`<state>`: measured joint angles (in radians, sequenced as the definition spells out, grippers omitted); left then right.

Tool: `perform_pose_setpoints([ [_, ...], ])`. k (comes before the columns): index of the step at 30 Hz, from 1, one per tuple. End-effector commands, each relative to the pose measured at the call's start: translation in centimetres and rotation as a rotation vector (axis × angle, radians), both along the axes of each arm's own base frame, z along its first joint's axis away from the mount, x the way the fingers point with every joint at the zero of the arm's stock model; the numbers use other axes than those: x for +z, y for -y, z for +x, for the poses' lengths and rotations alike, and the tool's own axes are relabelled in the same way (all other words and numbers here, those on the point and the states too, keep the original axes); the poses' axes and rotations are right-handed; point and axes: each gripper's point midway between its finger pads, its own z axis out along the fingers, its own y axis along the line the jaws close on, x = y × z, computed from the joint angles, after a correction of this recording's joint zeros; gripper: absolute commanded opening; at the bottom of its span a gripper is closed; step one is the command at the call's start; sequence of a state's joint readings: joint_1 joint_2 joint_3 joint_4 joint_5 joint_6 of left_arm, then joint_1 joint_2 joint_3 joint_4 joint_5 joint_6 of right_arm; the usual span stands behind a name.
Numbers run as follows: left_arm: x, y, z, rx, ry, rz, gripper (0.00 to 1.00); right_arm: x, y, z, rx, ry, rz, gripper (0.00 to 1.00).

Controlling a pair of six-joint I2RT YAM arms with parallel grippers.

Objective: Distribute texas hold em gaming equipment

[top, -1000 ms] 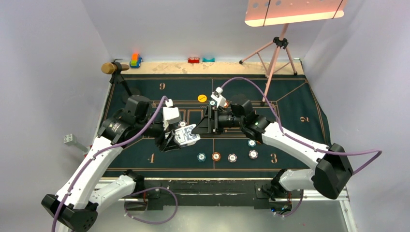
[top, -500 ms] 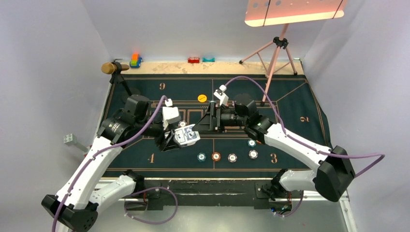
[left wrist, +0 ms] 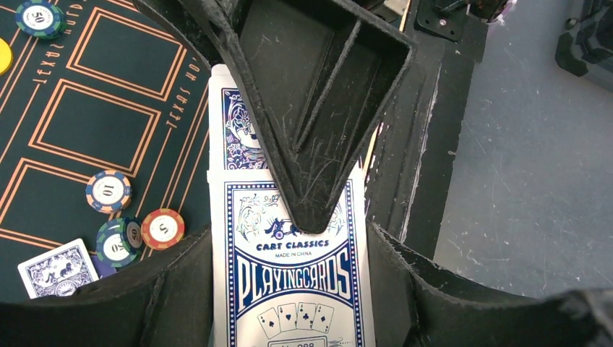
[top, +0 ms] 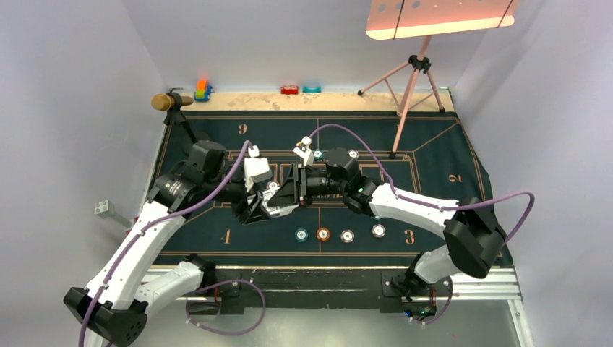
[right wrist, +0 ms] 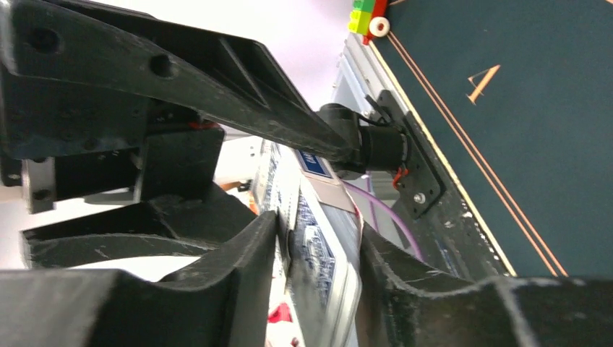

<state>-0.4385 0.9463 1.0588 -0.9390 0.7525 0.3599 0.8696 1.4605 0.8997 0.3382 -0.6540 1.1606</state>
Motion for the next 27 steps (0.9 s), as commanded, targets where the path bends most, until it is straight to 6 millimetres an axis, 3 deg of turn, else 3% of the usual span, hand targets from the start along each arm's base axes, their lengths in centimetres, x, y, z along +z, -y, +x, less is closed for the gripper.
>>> perform_pose_setpoints([
  [1, 2.1, 0.4, 1.0, -0.017, 0.097, -0.031, 0.57, 4.2, -0.5, 0.1, -0.001, 0.051, 0.120, 0.36],
  [4, 1.1, -0.1, 1.0, -0.029, 0.092, 0.017, 0.72, 4.3, -0.3, 0.1, -0.011, 0.051, 0.123, 0.22],
  [8, 0.3, -0.7, 0.9, -0.064, 0.074, 0.082, 0.99, 4.1, -0.4, -0.1, -0.005, 0.038, 0.129, 0.15],
  [15, -0.7, -1.7, 0.5, -0.121, 0.096, 0.165, 1.00, 4.1, -0.3, -0.1, -0.006, 0.040, 0.118, 0.13],
  [24, -1.5, -1.2, 0.4, -0.208, 0.194, 0.234, 1.00, 3.5, -0.7, 0.2, -0.002, 0.015, 0.083, 0.15],
  [27, -1.9, -1.3, 0.6, -0.213, 0.195, 0.253, 0.92, 3.5, -0.7, 0.2, -0.007, 0.018, 0.078, 0.15],
])
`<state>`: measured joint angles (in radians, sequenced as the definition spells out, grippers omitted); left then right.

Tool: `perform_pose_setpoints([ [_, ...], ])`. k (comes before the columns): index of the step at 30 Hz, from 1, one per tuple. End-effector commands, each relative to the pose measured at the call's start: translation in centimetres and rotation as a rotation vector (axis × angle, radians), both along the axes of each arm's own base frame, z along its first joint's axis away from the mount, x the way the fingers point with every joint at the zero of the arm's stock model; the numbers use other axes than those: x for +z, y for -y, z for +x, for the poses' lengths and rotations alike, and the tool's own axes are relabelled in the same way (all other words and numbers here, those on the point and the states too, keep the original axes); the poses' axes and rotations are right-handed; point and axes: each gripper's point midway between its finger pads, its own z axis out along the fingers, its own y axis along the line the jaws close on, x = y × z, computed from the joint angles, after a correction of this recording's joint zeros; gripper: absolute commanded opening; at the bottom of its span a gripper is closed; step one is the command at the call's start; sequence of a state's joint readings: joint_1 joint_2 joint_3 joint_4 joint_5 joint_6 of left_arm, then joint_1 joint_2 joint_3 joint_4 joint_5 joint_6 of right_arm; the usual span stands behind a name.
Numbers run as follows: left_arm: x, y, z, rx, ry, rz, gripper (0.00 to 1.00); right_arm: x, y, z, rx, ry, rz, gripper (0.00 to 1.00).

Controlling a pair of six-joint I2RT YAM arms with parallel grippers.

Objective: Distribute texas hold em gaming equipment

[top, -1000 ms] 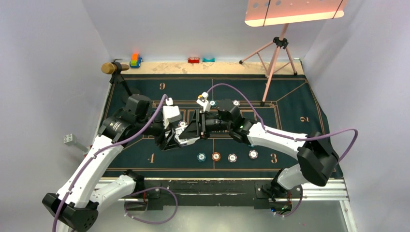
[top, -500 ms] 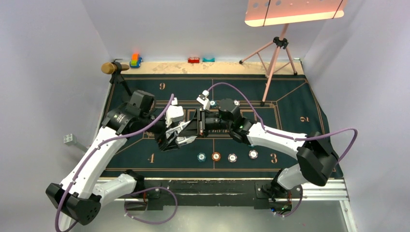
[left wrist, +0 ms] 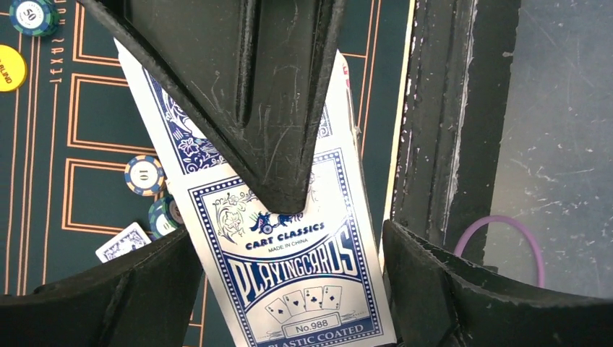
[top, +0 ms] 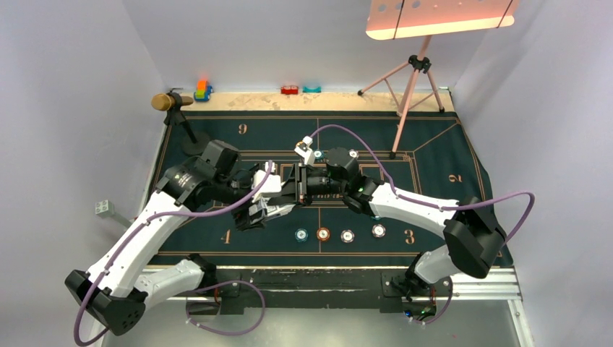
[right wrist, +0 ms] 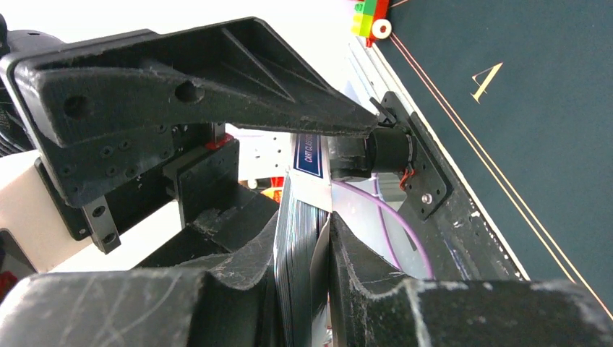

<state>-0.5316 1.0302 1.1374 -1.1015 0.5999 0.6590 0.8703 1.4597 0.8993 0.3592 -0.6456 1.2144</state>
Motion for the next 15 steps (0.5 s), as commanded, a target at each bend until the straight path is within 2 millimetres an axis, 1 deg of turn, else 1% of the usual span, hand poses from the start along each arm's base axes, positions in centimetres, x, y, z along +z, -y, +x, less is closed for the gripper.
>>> perform_pose_setpoints([
  [1, -0.01, -0.14, 0.53, -0.033, 0.050, 0.030, 0.88, 2.88, -0.47, 0.09, 0.008, 0.057, 0.058, 0.16],
  [5, -0.04, -0.08, 0.55, -0.023, 0.042, 0.027, 0.70, 2.97, -0.41, 0.01, 0.012, 0.062, 0.053, 0.18],
  [7, -0.11, -0.08, 0.46, -0.018, 0.034, 0.027, 0.57, 2.99, -0.37, -0.01, 0.013, 0.064, 0.050, 0.20],
  [9, -0.32, -0.12, 0.36, -0.011, 0.022, 0.028, 0.47, 3.02, -0.29, -0.04, 0.011, 0.066, 0.048, 0.21],
  [11, -0.53, -0.12, 0.21, -0.006, 0.011, 0.027, 0.44, 2.98, -0.21, -0.07, 0.009, 0.067, 0.046, 0.25],
  [15, -0.34, 0.12, 0.09, 0.013, 0.007, 0.001, 0.43, 2.87, -0.08, -0.12, 0.006, 0.067, 0.040, 0.42],
])
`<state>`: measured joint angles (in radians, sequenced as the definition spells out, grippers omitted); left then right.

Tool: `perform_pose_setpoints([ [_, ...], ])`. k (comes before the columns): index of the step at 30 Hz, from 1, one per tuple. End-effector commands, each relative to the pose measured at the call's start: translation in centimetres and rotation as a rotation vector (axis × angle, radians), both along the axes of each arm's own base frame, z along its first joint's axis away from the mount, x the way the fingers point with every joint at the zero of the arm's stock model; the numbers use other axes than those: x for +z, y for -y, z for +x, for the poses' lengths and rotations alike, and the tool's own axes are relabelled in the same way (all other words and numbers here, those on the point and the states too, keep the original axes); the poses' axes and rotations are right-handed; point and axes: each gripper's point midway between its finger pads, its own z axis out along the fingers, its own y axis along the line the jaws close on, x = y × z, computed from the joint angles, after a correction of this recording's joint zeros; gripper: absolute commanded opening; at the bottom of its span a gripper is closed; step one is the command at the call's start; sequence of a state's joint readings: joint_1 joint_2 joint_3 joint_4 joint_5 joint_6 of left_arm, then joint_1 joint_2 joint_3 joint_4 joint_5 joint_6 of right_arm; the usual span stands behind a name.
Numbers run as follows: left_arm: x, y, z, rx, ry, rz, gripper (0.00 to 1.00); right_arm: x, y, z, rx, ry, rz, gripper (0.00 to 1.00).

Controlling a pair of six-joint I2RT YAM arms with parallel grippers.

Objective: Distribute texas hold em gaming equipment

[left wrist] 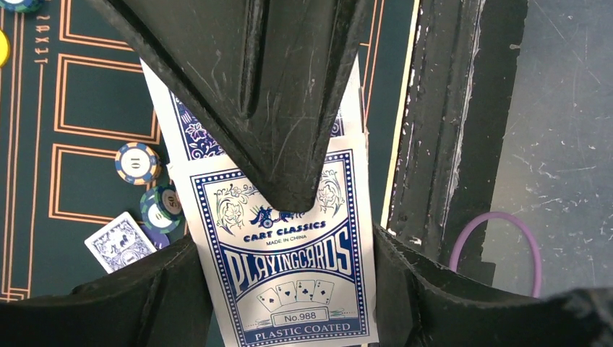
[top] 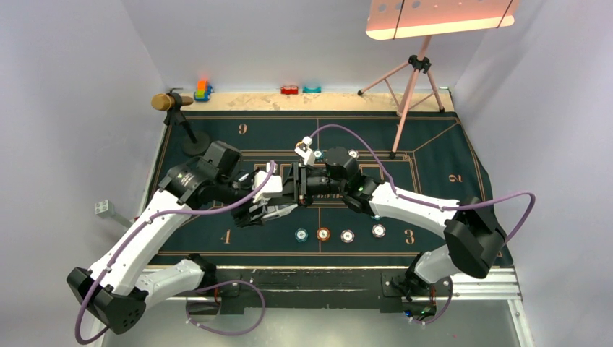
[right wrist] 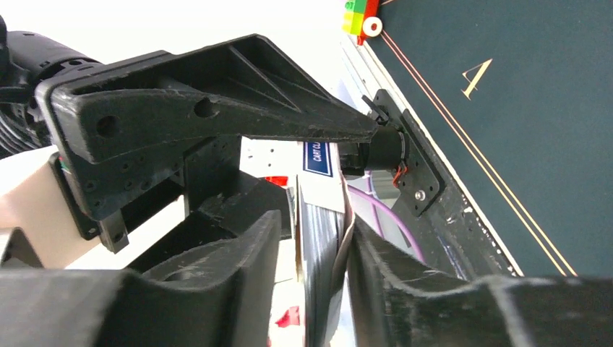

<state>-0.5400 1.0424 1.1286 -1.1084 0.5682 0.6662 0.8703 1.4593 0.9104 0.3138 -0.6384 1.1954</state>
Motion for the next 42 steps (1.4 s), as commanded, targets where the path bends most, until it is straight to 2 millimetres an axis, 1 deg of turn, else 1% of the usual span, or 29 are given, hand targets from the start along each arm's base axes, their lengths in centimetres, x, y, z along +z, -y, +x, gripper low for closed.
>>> perform_pose_setpoints([
  [1, 0.6, 0.5, 0.0, 0.017, 0.010, -0.045, 0.42, 3.3, -0.1, -0.2, 0.009, 0.070, 0.065, 0.47],
  [3, 0.8, 0.7, 0.2, 0.045, 0.005, -0.062, 0.35, 3.2, 0.0, -0.2, 0.006, 0.072, 0.054, 0.54],
  [6, 1.1, 1.1, 0.2, 0.075, 0.001, -0.096, 0.30, 3.1, 0.5, -0.4, -0.001, 0.082, 0.036, 0.59],
  [9, 1.1, 1.3, 0.2, 0.090, -0.017, -0.107, 0.23, 2.5, 1.2, -0.3, -0.021, 0.092, -0.001, 0.60],
  [13, 1.2, 1.3, 0.2, 0.088, -0.016, -0.112, 0.20, 2.1, 2.4, 0.2, -0.059, 0.110, -0.034, 0.60],
  [17, 1.5, 1.4, -0.1, 0.082, -0.021, -0.121, 0.20, 1.9, 3.0, 0.9, -0.088, 0.132, -0.069, 0.60],
  [21, 1.7, 1.4, -0.4, 0.076, -0.026, -0.128, 0.22, 1.6, 2.8, 1.4, -0.090, 0.142, -0.089, 0.58],
  [28, 1.9, 1.4, -0.8, 0.065, -0.035, -0.134, 0.23, 1.4, 2.7, 1.9, -0.099, 0.146, -0.103, 0.52],
  [36, 1.6, 1.4, -0.9, 0.068, -0.035, -0.138, 0.23, 2.0, 4.9, 2.7, -0.163, 0.165, -0.100, 0.46],
  [39, 1.8, 1.5, -0.9, 0.070, -0.037, -0.144, 0.23, 1.4, 5.6, 2.8, -0.177, 0.161, -0.119, 0.45],
  [42, 1.9, 1.5, -0.9, 0.073, -0.038, -0.150, 0.23, 1.3, 6.0, 2.9, -0.187, 0.162, -0.117, 0.43],
])
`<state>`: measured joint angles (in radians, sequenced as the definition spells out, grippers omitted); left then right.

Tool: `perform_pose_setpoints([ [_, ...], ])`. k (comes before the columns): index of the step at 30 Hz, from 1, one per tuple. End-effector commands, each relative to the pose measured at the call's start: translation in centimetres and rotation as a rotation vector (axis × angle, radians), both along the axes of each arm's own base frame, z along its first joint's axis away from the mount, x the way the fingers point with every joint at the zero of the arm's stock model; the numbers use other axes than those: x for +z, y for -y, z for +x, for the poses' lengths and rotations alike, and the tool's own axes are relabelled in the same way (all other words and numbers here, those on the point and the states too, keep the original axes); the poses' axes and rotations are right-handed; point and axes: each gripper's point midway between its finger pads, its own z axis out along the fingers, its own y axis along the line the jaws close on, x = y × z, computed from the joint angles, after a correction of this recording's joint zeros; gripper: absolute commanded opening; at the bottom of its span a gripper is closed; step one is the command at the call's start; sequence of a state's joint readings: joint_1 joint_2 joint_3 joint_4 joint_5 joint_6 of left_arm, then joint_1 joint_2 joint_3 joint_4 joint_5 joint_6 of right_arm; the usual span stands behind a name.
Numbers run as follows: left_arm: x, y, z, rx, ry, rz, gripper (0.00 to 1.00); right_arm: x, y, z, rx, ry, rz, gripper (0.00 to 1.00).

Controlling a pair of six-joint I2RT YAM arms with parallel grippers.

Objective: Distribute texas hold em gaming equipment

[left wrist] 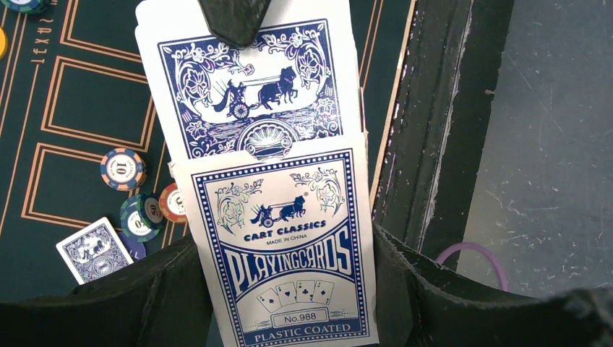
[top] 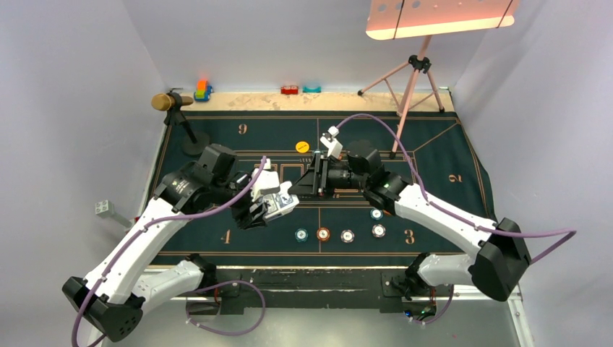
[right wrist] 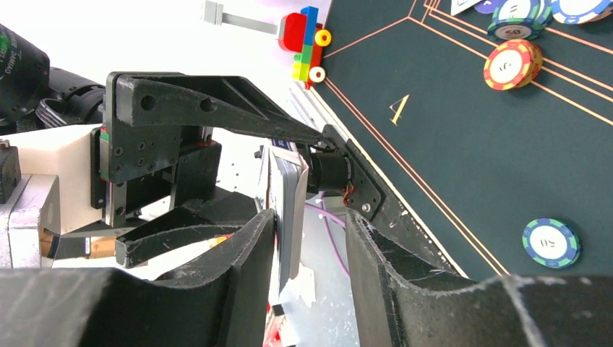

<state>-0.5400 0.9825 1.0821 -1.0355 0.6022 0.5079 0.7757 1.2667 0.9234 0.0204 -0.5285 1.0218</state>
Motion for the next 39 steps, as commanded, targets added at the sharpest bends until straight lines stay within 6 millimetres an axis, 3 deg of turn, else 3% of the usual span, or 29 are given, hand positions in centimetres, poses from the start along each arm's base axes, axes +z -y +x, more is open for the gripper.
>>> perform_pose_setpoints([
  [1, 1.3, 0.8, -0.2, -0.015, 0.019, -0.063, 0.23, 0.0, 1.0, 0.4, -0.033, 0.033, -0.006, 0.42],
  [3, 1.3, 0.8, -0.2, -0.015, 0.016, -0.065, 0.23, 0.2, 1.0, 0.4, -0.033, 0.041, -0.003, 0.43],
  [6, 1.2, 0.9, -0.3, -0.016, 0.012, -0.066, 0.23, 1.0, 0.8, 0.6, -0.023, 0.075, 0.005, 0.52],
  [9, 1.1, 0.9, -0.2, -0.017, -0.001, -0.058, 0.24, 2.5, -0.3, 0.4, 0.001, 0.114, 0.027, 0.59],
  [12, 1.0, 0.9, -0.2, -0.019, -0.014, -0.048, 0.24, 2.7, -1.7, 0.1, 0.031, 0.117, 0.023, 0.61],
  [17, 1.4, 0.9, 0.0, -0.014, 0.002, -0.052, 0.25, 0.8, -2.5, -0.2, 0.055, 0.078, -0.013, 0.52],
  [24, 1.8, 0.8, 0.0, -0.015, 0.015, -0.060, 0.25, -0.7, -0.6, -1.0, 0.029, 0.073, -0.075, 0.45],
  [39, 2.6, 1.1, -0.3, -0.019, 0.011, -0.084, 0.25, -1.3, 1.4, -1.0, -0.013, 0.075, -0.108, 0.36],
])
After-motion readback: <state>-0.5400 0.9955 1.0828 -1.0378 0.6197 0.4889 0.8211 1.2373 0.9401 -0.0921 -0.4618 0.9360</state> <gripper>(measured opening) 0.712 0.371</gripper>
